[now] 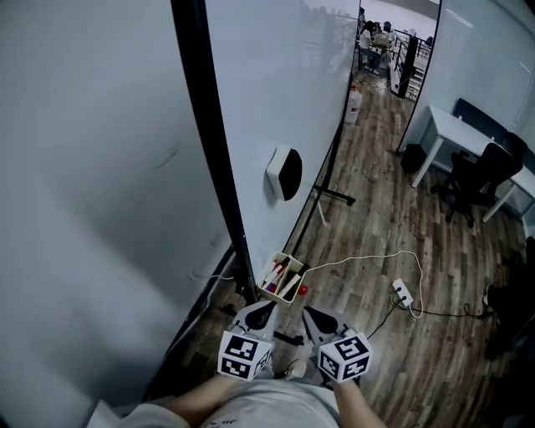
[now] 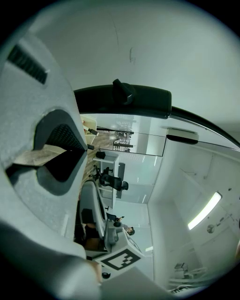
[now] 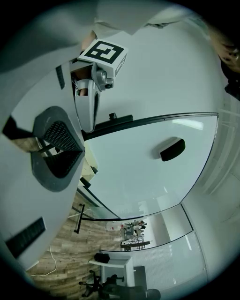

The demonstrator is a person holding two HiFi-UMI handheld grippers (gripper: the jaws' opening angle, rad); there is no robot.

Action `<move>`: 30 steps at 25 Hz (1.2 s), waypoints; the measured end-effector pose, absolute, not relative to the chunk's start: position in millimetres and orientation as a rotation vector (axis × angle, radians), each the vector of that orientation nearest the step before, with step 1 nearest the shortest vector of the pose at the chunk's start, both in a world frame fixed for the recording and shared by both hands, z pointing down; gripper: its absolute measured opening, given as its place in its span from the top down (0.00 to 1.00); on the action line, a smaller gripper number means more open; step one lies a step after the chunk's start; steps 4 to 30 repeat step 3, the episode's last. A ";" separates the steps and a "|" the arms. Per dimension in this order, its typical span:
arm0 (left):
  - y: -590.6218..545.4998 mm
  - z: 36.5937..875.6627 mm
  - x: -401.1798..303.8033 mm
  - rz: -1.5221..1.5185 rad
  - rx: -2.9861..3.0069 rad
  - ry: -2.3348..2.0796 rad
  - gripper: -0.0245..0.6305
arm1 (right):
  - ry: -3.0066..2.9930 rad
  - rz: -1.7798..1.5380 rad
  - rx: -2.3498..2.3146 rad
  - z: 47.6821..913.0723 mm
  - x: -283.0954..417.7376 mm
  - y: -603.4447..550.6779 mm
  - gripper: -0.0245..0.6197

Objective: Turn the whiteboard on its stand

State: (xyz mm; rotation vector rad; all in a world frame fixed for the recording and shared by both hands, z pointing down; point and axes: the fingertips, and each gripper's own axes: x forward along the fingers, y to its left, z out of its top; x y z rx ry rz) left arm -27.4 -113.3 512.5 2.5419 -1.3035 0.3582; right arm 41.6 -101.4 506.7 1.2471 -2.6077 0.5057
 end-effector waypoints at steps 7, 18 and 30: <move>-114.9 509.0 -27.8 0.352 2.543 -1.307 0.95 | -2.606 0.501 1.247 504.4 41.6 -102.5 0.97; -114.9 509.0 -27.8 0.352 2.543 -1.307 0.95 | -2.606 0.501 1.247 504.4 41.6 -102.5 0.97; -114.9 509.0 -27.8 0.352 2.543 -1.307 0.95 | -2.606 0.501 1.247 504.4 41.6 -102.5 0.97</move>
